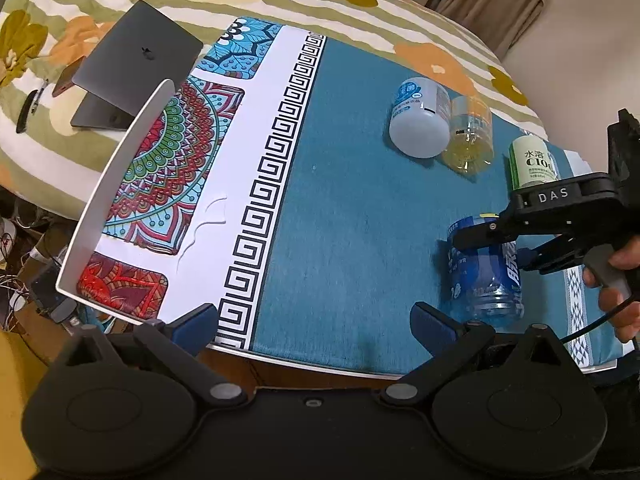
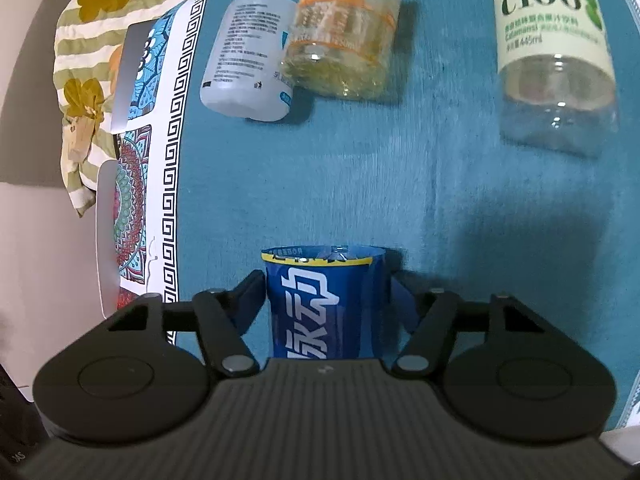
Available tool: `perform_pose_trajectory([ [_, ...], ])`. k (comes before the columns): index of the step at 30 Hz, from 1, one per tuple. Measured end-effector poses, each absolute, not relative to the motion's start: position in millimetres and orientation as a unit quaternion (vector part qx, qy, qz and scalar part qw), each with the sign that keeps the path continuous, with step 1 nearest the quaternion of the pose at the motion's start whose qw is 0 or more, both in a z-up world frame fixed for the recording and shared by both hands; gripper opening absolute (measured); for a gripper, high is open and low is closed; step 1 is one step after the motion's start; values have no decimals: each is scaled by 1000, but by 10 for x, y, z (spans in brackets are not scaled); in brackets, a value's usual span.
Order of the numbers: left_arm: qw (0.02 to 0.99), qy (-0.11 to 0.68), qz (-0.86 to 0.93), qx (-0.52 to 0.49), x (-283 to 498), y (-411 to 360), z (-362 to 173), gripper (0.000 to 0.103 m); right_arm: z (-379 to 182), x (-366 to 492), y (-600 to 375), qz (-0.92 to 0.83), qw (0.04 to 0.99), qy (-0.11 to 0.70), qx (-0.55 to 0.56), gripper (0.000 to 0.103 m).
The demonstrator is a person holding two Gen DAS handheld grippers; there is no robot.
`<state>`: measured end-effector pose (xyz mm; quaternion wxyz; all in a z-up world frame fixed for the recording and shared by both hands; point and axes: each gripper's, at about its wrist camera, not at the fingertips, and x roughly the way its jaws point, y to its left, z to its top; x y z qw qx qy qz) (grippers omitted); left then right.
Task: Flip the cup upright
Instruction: 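Close the right tool on the blue cup while the left tool releases it, then rotate the held blue cup with the right tool so its rim faces up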
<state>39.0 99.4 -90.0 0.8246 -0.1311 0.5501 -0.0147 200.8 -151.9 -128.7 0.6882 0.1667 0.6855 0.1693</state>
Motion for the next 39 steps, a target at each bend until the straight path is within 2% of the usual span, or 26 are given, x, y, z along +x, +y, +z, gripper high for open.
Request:
perform_pose_trajectory([
  [8,823,553,-16,-132,406,1007,-904,103,-1318,2017,-1480,176,689,681,174,75],
  [12,824,551,-13,-132,392,1025,-871,103,-1153,1979,-1447,186,716,652,164,74],
  [15,827,547,-9,-133,375,1051,-839,103,-894,1875,-1407,194,764,601,136,74],
  [19,829,545,-3,-128,368,1083,-830,103,-697,1563,-1314,188,848,485,100,74],
  [23,829,547,4,-117,349,1106,-844,103,-870,1229,-1201,169,904,387,74,75],
  [28,827,553,5,-99,298,1126,-918,103,-1177,964,-1129,152,940,302,46,75],
  [32,828,553,2,-93,260,1122,-923,103,-1265,819,-1086,150,953,262,12,75],
  [39,836,543,-8,-82,212,1084,-855,103,-1317,607,-1147,156,959,237,11,74],
])
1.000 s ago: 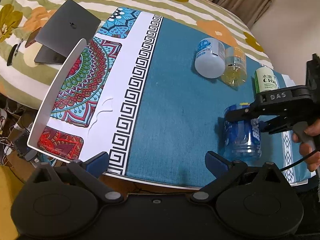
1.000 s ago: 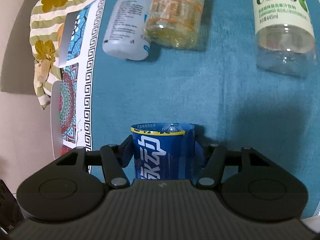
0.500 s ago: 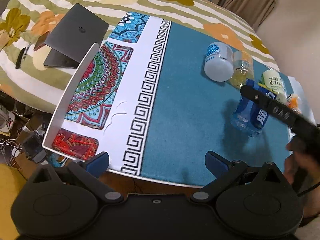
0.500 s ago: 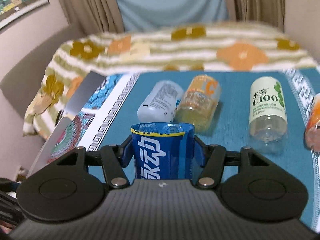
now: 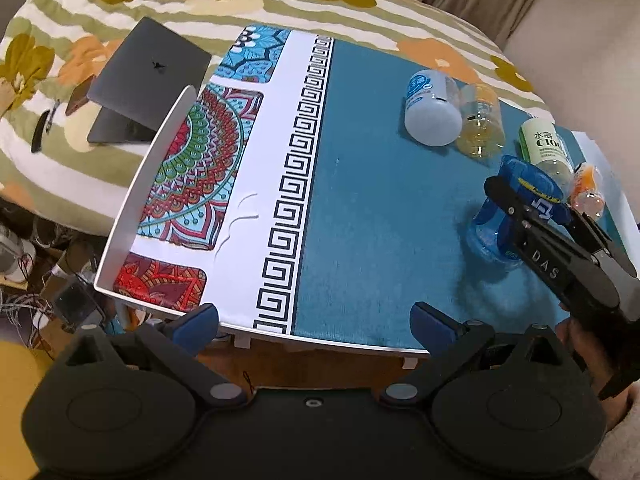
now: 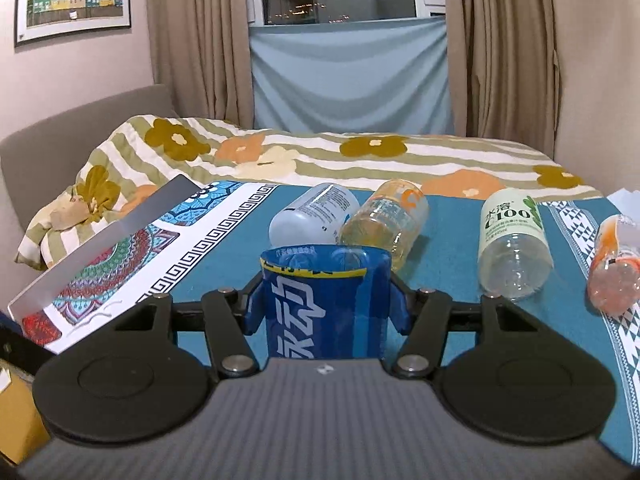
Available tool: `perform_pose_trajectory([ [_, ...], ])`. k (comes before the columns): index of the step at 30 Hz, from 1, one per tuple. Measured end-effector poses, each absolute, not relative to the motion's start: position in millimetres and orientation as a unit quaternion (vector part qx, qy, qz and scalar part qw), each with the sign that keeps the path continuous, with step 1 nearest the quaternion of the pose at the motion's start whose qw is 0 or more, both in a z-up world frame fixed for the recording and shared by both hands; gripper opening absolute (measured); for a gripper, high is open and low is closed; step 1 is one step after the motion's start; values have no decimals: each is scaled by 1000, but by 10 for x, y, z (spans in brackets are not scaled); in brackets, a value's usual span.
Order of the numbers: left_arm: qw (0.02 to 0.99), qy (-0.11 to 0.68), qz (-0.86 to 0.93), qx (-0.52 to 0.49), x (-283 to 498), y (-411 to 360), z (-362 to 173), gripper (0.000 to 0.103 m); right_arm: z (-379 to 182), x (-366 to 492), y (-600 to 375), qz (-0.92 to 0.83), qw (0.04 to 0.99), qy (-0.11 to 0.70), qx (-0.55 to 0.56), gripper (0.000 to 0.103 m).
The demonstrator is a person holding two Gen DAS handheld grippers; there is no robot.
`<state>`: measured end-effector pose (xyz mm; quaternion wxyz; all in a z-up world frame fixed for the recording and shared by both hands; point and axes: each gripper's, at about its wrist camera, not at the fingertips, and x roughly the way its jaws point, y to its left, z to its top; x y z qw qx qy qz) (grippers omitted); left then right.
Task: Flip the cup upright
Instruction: 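Rotate the held blue cup with the right tool so its rim faces up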
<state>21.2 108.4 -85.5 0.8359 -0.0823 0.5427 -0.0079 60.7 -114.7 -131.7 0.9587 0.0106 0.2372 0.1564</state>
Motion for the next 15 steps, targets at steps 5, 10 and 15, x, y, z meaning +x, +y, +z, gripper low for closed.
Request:
perform_pose_trajectory([
  [5,835,544,-11,-81,190,1057,-849,103,-1340,518,-1132,158,959,234,3,74],
  [10,834,545,-15,-82,161,1015,-856,103,-1384,436,-1150,158,956,248,-1,74],
  [15,836,542,-18,-81,145,956,-841,103,-1362,440,-1149,152,956,250,-5,80],
])
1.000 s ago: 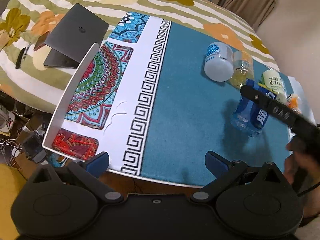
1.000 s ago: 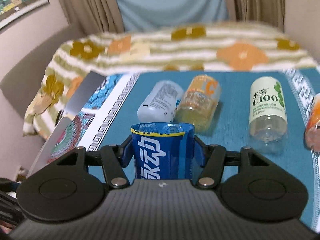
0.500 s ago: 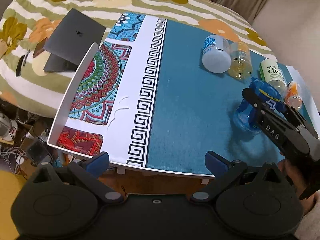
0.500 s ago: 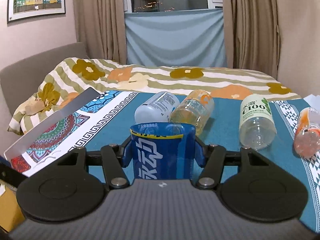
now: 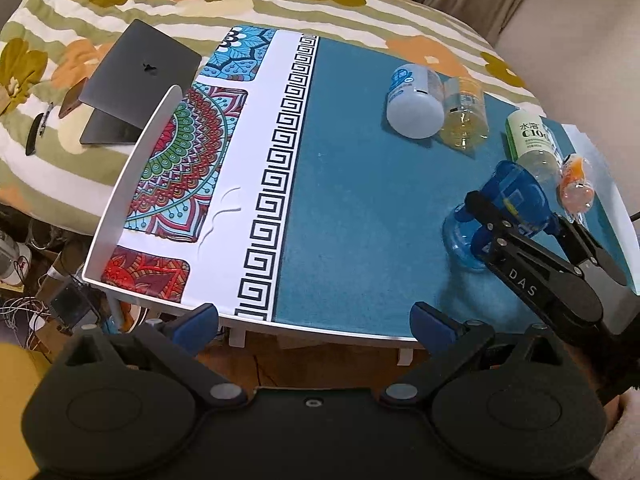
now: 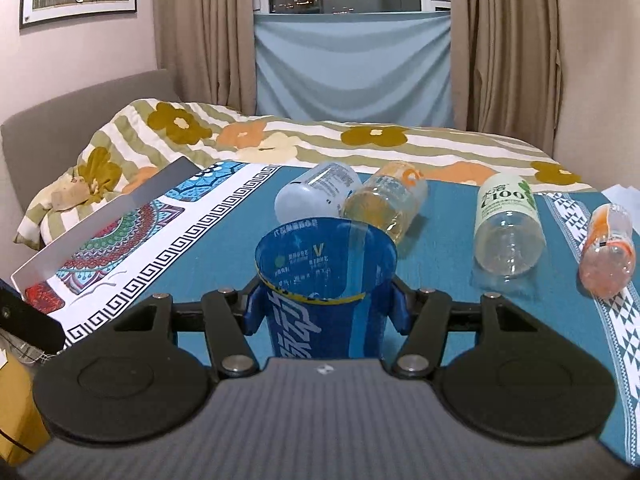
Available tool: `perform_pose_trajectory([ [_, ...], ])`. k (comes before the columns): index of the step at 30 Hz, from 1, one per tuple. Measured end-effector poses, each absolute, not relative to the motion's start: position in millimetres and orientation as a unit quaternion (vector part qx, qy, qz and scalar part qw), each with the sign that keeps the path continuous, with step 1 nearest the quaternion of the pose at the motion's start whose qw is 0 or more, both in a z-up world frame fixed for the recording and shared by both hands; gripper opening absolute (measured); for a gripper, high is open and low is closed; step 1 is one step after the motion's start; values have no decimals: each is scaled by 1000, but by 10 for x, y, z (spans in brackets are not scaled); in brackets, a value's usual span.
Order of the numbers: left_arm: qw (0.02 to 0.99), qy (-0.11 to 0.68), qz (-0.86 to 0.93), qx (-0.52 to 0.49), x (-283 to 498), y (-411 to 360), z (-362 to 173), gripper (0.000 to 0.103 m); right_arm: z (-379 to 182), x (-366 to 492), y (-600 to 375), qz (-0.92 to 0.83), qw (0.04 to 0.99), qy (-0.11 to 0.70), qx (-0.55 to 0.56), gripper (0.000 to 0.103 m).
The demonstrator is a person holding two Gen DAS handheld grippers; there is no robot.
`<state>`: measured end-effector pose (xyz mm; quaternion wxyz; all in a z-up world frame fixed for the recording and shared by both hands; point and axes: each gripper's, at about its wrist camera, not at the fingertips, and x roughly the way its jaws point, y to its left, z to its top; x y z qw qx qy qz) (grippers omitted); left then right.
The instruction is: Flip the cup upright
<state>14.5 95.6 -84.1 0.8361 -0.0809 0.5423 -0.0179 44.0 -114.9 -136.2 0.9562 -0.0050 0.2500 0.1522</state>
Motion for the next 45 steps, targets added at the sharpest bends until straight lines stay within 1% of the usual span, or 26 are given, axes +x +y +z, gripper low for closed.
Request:
perform_pose_trajectory([
  [1,837,542,-18,-81,139,944,-837,103,-1359,436,-1149,152,957,248,-5,82],
  [2,837,541,-18,-81,129,928,-832,103,-1354,433,-1147,153,957,246,-5,87],
  [3,837,541,-17,-80,122,918,-829,103,-1353,427,-1158,153,957,246,-3,94],
  [5,838,539,-16,-80,103,902,-816,103,-1349,417,-1164,154,957,246,2,103],
  [9,842,535,-13,-77,68,867,-755,103,-1325,395,-1198,153,956,251,12,103],
  [12,846,527,-13,-72,31,823,-669,103,-1223,391,-1248,149,950,275,11,103],
  [18,861,502,-23,-71,-10,692,-370,103,-677,318,-1515,134,930,339,42,103],
  [24,883,467,-26,-42,-27,459,-44,103,-137,225,-1820,81,909,407,31,103],
  [27,890,453,-31,-30,-46,367,34,103,28,179,-1961,56,899,433,20,103],
  [35,896,442,-40,-8,-136,148,24,103,46,0,-2190,26,886,463,10,103],
  [45,899,436,-38,5,-177,43,-10,103,-30,-90,-2215,21,880,474,11,103],
])
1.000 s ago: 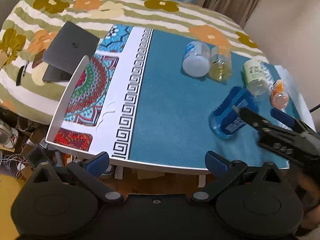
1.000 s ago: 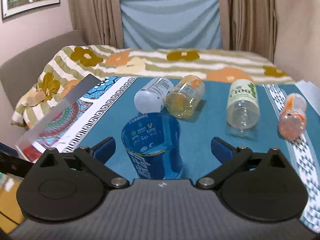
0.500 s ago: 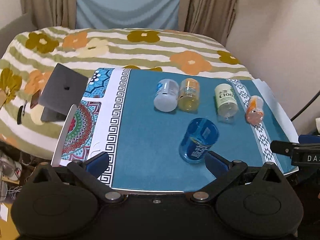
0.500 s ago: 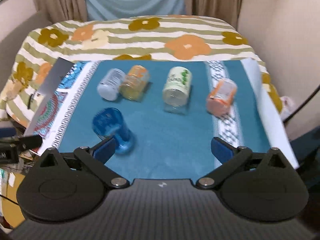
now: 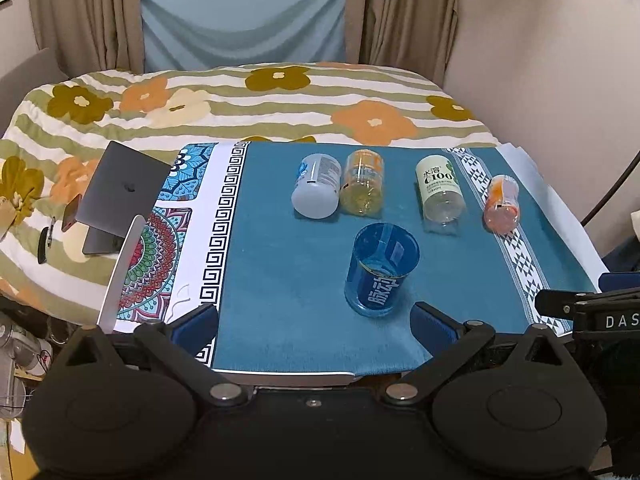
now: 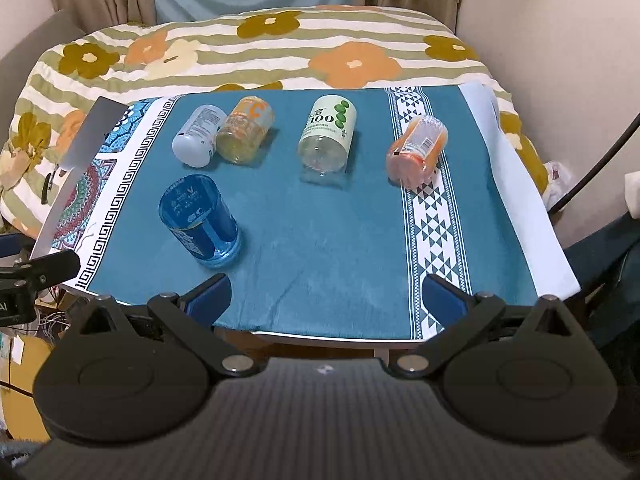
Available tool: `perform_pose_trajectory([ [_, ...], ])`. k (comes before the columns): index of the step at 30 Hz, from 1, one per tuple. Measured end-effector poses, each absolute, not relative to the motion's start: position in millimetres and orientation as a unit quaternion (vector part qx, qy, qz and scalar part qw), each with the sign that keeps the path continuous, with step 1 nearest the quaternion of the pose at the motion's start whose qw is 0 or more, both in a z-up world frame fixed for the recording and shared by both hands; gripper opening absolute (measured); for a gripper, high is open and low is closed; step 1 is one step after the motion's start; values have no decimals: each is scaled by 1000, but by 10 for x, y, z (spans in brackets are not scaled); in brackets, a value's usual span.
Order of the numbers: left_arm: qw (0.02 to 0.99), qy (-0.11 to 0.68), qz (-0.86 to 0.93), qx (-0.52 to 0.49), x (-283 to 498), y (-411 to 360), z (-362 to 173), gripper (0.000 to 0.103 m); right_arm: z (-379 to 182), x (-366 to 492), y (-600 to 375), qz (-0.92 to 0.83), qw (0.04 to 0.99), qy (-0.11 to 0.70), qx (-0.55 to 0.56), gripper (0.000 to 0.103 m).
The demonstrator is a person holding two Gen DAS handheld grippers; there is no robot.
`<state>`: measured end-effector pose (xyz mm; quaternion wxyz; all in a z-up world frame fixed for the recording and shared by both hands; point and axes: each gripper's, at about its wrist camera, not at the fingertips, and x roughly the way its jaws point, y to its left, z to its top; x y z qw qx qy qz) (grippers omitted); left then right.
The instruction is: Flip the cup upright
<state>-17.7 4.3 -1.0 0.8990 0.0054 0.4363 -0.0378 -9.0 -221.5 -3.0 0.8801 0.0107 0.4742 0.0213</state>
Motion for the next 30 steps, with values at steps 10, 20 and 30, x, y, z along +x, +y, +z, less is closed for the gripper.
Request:
perform_pose_trajectory([
  [10,901,432,-40,14,-193,17,-5,103,-16,-84,-2222,19,881,472,14,103],
  [20,901,430,-43,16,-187,8,-4,103,-16,-75,-2229,14,882,470,17,103],
  [30,903,427,-44,17,-183,-1,3,103,-13,-74,-2230,14,882,470,17,103],
])
